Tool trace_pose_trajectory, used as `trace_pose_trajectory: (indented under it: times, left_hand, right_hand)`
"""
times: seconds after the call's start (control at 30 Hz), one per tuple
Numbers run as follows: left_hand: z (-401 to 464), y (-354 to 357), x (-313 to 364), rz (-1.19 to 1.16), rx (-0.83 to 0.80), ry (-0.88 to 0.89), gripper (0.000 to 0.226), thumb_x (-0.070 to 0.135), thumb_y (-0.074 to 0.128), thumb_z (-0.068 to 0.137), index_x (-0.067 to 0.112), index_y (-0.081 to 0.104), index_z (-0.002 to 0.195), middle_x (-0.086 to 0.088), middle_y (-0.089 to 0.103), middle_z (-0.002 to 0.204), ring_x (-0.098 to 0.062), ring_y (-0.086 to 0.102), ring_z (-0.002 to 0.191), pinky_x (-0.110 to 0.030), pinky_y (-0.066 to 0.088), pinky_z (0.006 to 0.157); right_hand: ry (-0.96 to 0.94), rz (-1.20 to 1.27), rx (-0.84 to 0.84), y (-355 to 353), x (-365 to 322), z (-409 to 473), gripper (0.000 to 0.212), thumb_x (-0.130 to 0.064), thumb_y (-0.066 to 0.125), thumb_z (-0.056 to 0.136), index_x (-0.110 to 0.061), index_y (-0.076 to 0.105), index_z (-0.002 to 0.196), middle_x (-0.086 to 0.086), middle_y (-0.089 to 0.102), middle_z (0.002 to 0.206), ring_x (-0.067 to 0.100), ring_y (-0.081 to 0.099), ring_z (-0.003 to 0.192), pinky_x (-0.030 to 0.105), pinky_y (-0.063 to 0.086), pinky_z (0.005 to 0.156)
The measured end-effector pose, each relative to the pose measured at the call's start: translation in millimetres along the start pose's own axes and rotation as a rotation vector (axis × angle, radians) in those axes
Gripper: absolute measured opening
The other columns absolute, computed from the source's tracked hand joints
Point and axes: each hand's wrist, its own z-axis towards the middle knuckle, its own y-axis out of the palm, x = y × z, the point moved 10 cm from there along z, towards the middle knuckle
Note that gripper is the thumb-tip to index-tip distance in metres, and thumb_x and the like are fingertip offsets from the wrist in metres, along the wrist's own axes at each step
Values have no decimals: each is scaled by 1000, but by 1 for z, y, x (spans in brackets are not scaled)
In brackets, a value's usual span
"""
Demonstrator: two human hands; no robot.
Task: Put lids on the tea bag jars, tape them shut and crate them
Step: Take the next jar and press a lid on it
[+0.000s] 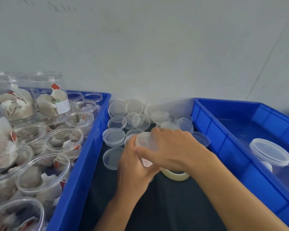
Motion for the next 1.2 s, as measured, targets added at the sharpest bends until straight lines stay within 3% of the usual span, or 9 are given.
trace_pose_trajectory:
  times: [0.13,0.33,0.4,0.5,0.6,0.7,0.87,1.03,1.2]
  left_hand:
    - [-1,-2,0,-4,28,-19,73,56,89,64,54,51,126,26,66,119,-1,65,112,-16,53,80]
    - [-3,4,13,194,78,31,79,69,76,67,21,59,128,15,60,111,-10,58,104,-31,51,84]
    - [-2,0,8,137,59,-5,76,70,75,67,27,57,126,20,59,110,-4,58,104,-23,48,81]
    - [-2,-6,-2,27,62,-60,73,66,82,63,44,51,125,26,63,115,2,62,108,-15,50,78]
    - [-1,-2,1,34,50,-24,76,55,92,66,39,54,130,25,62,121,-2,62,114,-23,53,85]
    - [-1,5,6,74,18,35,70,56,91,73,34,56,130,22,60,120,-9,61,115,-31,53,86]
    - [-1,-5,0,13,71,-23,74,60,86,65,55,46,127,27,62,122,-1,61,117,-16,50,85]
    - [-2,8,5,15,0,18,66,52,86,67,49,53,124,25,62,120,-4,63,116,-20,51,85]
    - [1,5,4,44,-38,11,67,51,88,66,57,53,123,23,63,118,1,65,109,-13,50,79]
  right_hand:
    - [-73,67,18,-5,3,-4,63,-86,39,74,-24,50,82,-7,58,79,14,55,71,33,34,58]
    - [159,-139,183,-8,6,-11,96,-95,5,79,-17,57,58,-2,56,58,17,48,55,32,23,50]
    - [78,-87,178,-6,2,-12,102,-96,2,77,-17,65,79,-1,66,78,21,60,71,33,30,58]
    - [-84,129,-55,4,-5,-9,82,-85,26,80,-27,56,130,-6,60,128,22,59,118,40,40,81]
    - [-31,129,-2,-2,3,-4,72,-89,38,78,-24,58,99,-8,61,99,17,60,90,36,45,73]
    - [59,-87,157,-11,5,-5,85,-101,16,75,-21,44,78,-5,55,75,17,50,65,34,29,57]
    - [-71,182,-96,3,-1,-5,75,-84,33,77,-31,57,124,-13,56,118,16,57,111,41,44,86]
    - [-11,-77,176,-15,-5,2,62,-82,36,77,-21,48,77,-7,54,75,18,55,69,35,30,58]
    - [-198,-109,74,-5,-18,1,65,-87,27,86,-24,44,83,-8,47,83,18,54,73,36,30,62]
